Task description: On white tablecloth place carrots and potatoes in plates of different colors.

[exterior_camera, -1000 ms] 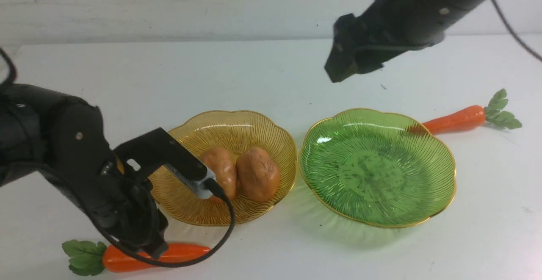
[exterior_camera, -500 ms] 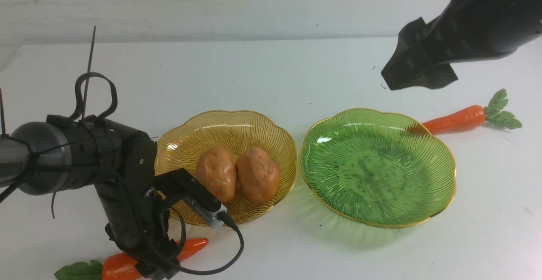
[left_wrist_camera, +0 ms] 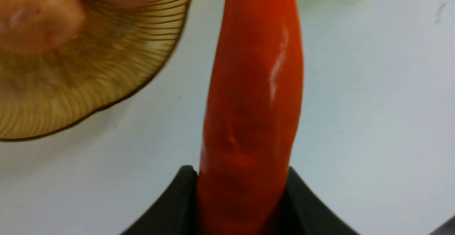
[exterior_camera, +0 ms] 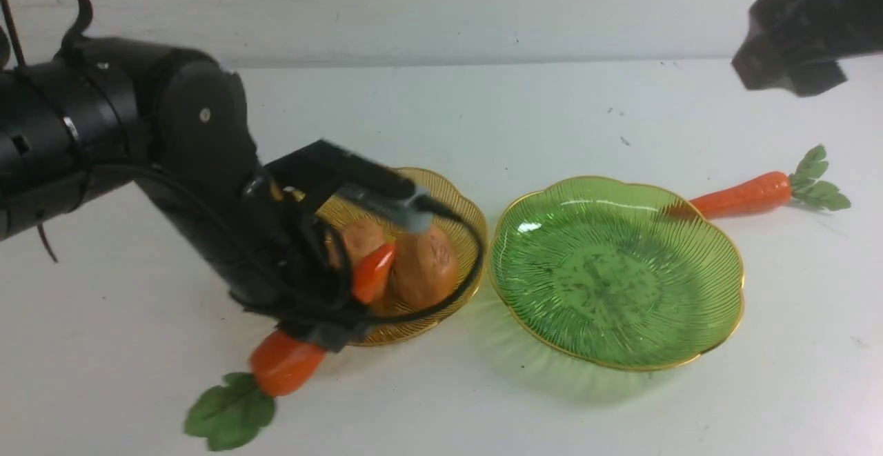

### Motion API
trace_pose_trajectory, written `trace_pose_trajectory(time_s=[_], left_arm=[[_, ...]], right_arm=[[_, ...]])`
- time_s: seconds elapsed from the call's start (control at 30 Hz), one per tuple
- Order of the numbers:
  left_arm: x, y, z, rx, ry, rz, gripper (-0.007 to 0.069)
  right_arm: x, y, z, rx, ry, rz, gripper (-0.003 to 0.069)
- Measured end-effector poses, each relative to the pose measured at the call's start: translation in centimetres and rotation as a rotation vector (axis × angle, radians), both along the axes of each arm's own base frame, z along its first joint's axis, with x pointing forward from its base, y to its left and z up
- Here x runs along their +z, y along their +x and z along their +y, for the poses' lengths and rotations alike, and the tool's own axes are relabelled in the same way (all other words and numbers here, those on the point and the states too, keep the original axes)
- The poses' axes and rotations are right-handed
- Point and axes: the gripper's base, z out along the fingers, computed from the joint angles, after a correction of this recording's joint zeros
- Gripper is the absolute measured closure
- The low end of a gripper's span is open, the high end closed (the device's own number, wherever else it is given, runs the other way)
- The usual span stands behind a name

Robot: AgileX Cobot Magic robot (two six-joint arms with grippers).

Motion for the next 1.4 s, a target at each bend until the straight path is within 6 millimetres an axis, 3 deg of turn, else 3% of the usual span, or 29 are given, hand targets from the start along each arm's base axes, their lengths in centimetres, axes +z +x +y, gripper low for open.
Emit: trace_pose_trajectory(time_s=[0.2, 0.43, 0.67, 0.83, 0.93, 1.0, 1.07, 1.17, 1.23, 1.37, 1.4], left_arm=[[0.3, 0.3, -2.3, 0.034, -0.033, 0.015, 0.0409], [0.4, 2.4, -5.9, 0.036, -0.156, -0.062, 0.0409], [-0.8, 6.3, -11.1, 0.061, -0.299, -0.135, 0.0409], [-3.5, 9.8, -14.4, 0.065, -0.324, -0.147, 0.0392], [-6.0, 11.8, -16.1, 0.07, -0.32, -0.133, 0.0316], [-7.0, 12.4, -16.7, 0.06, -0.291, -0.096, 0.0192], [-6.8, 12.5, -16.7, 0.041, -0.256, -0.087, 0.0065], [-5.2, 12.7, -16.2, 0.026, -0.238, -0.081, 0.0022], [-4.0, 12.7, -15.3, 0.011, -0.2, -0.061, 0.0106], [-0.5, 12.6, -12.7, -0.02, -0.069, -0.131, 0.0508], [0.3, 12.5, -12.2, -0.024, -0.048, -0.164, 0.0565]], right_arm=[[-0.1, 0.8, -3.3, -0.123, 0.046, 0.015, 0.0179], [-0.4, 1.4, -6.6, -0.245, 0.053, 0.022, 0.0193], [-2.0, 2.9, -9.5, -0.352, 0.1, 0.081, 0.0194], [-2.9, 3.6, -10.0, -0.372, 0.156, 0.118, 0.0195], [-2.9, 3.6, -9.7, -0.362, 0.191, 0.125, 0.0195], [-3.3, 4.0, -9.8, -0.364, 0.19, 0.138, 0.0195], [-4.3, 4.9, -10.0, -0.374, 0.188, 0.171, 0.0195], [-6.8, 6.9, -10.7, -0.399, 0.205, 0.234, 0.0195], [-8.6, 8.4, -11.8, -0.432, 0.243, 0.259, 0.0195], [-12.3, 11.5, -14.5, -0.519, 0.428, 0.292, 0.0195], [-13.2, 12.4, -15.2, -0.54, 0.486, 0.293, 0.0195]])
